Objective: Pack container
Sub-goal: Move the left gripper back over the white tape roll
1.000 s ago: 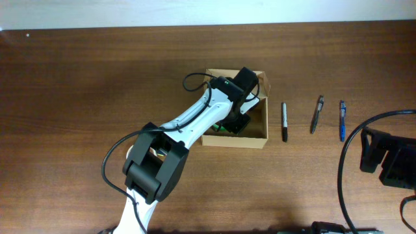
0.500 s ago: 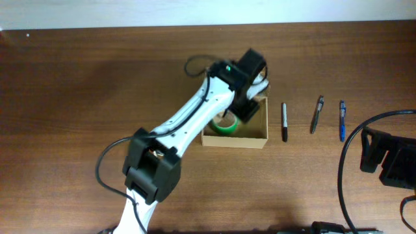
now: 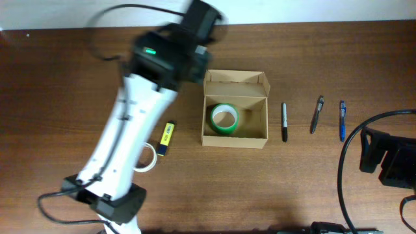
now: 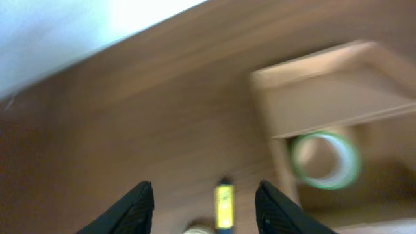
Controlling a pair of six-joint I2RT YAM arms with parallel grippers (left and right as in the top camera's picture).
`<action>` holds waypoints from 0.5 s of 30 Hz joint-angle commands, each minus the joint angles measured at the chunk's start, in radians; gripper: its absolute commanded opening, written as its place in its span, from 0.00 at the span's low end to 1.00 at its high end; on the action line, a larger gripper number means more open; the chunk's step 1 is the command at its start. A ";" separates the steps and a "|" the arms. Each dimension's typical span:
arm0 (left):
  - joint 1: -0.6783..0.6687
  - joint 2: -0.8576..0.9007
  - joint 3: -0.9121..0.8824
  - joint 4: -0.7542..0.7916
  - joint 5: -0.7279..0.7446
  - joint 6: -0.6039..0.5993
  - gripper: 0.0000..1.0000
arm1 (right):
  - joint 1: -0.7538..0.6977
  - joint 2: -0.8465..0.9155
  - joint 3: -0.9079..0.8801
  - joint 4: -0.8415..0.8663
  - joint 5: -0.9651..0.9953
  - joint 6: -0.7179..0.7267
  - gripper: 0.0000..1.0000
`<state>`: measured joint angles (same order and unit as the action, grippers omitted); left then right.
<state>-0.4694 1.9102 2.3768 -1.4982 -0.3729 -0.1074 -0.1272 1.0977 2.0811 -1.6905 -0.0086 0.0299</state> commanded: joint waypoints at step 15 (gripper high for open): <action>0.259 -0.018 -0.499 0.005 0.219 -0.176 0.44 | 0.031 0.003 0.112 0.028 0.053 0.009 0.99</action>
<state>-0.1860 1.8999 1.9842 -1.5307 -0.2329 -0.2634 -0.1074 1.1034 2.1433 -1.6691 0.0086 0.0303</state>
